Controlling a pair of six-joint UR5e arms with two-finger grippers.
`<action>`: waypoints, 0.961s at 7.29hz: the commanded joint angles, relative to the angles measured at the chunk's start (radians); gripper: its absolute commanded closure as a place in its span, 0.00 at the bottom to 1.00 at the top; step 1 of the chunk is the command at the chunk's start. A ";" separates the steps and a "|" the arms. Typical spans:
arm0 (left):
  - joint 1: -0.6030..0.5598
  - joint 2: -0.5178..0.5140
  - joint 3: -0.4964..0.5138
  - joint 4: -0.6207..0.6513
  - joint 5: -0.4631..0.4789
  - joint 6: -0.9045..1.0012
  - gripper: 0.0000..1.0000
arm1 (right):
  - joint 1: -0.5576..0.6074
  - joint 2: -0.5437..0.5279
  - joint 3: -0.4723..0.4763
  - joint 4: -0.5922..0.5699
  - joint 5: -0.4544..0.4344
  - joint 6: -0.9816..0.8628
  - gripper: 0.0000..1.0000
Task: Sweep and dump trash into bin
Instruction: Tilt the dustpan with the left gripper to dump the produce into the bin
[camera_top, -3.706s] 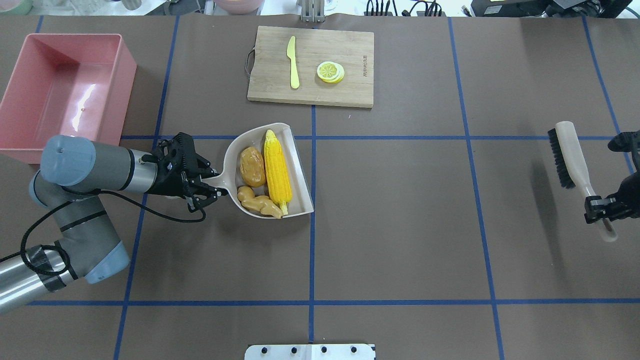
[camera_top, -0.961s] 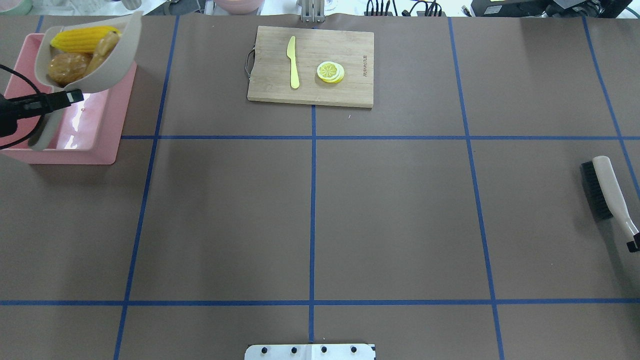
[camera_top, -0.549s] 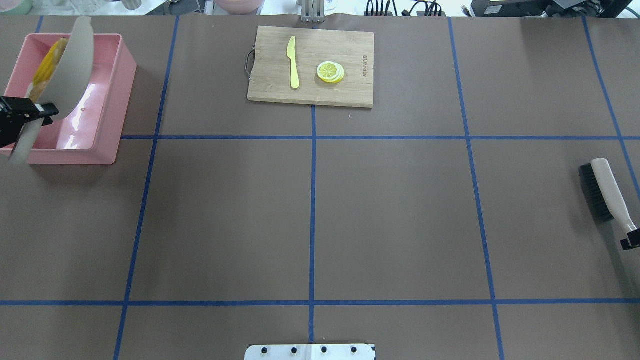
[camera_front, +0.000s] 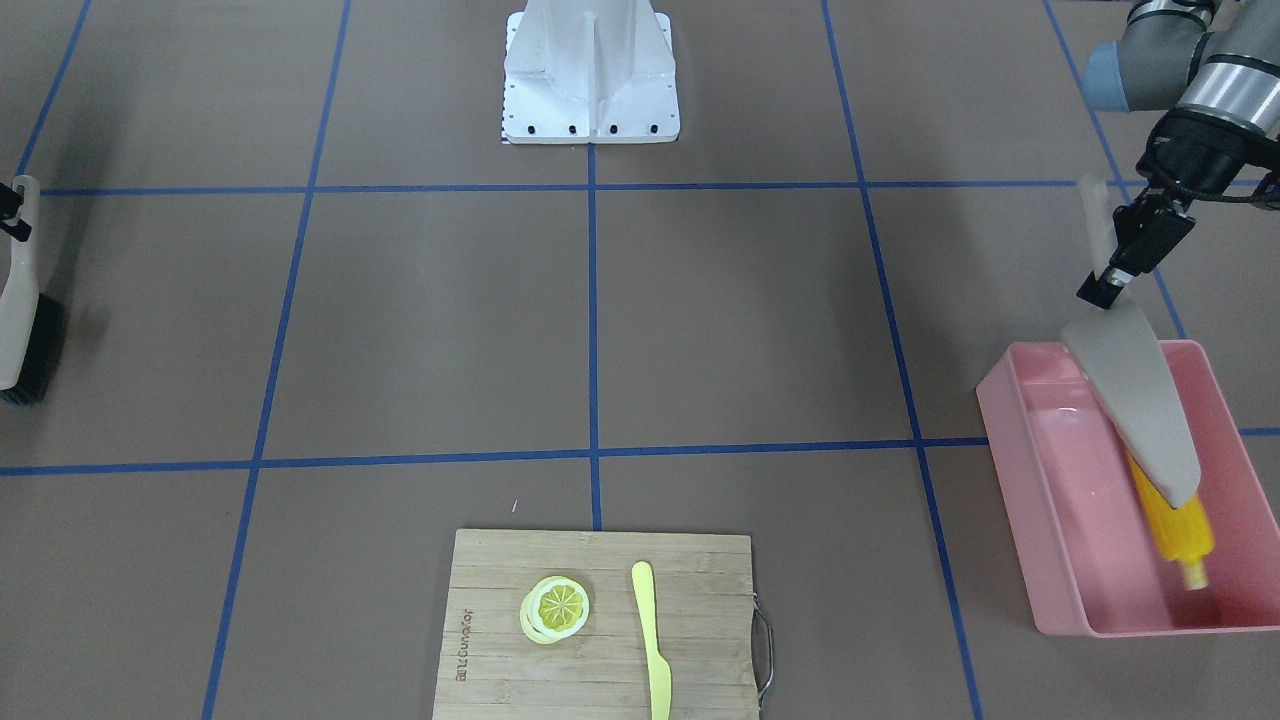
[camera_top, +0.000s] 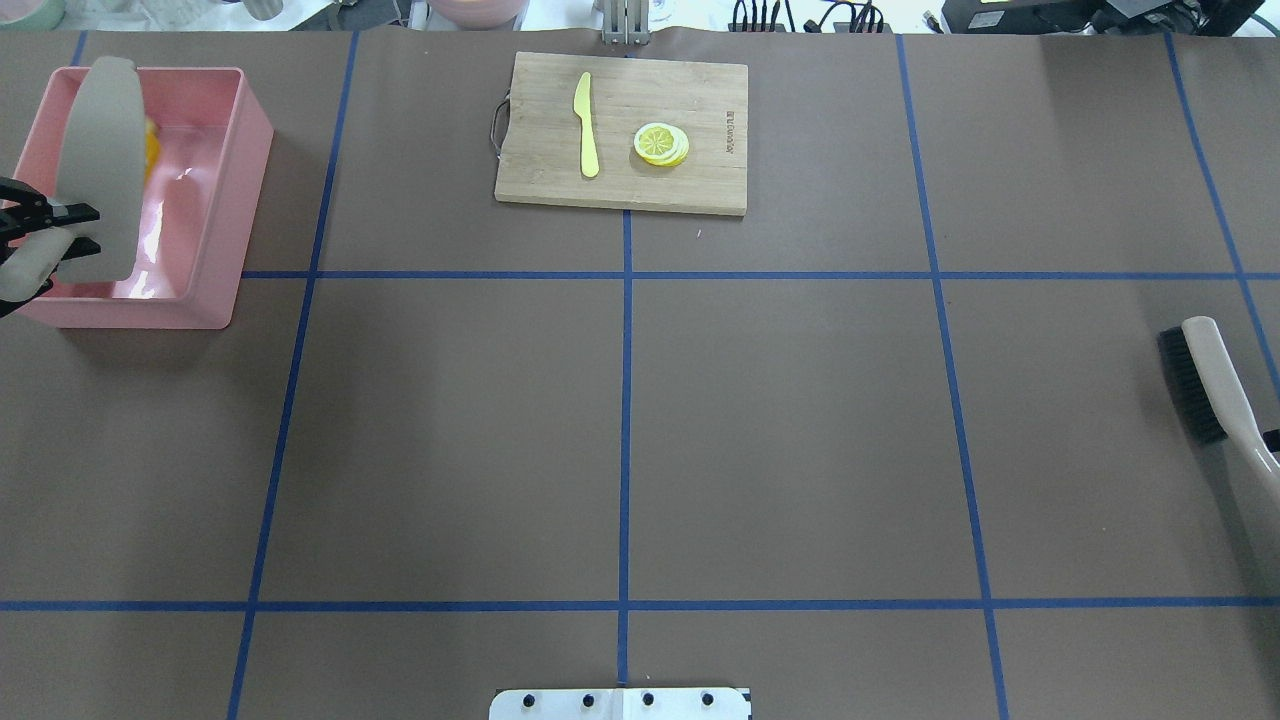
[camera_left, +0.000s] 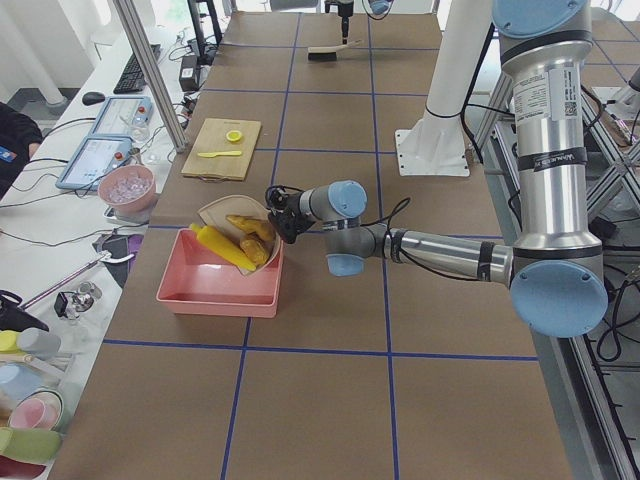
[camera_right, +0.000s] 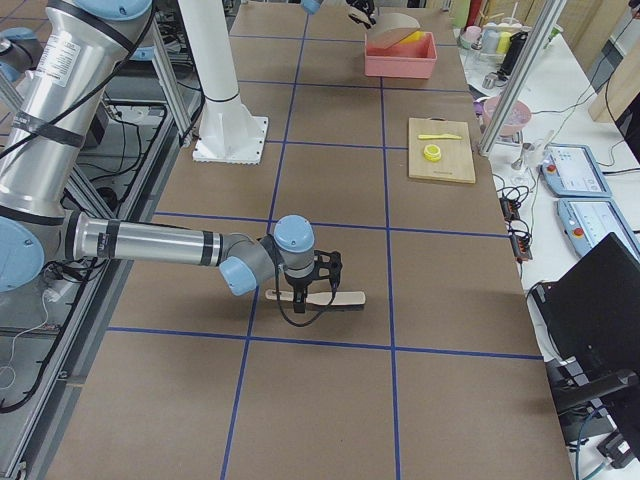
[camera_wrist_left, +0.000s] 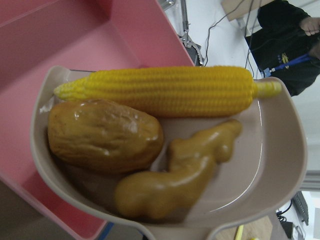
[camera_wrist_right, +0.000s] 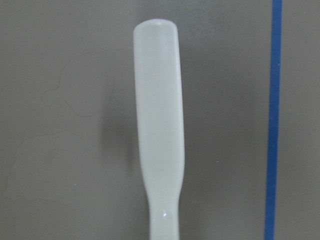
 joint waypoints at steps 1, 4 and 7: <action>-0.001 -0.017 -0.001 -0.002 -0.030 -0.171 1.00 | 0.199 0.077 0.001 -0.265 0.001 -0.322 0.00; -0.001 -0.024 -0.001 -0.002 -0.029 -0.176 1.00 | 0.314 0.240 -0.003 -0.656 0.019 -0.556 0.00; 0.000 -0.028 -0.014 -0.004 -0.048 0.091 1.00 | 0.314 0.239 0.000 -0.655 -0.051 -0.549 0.00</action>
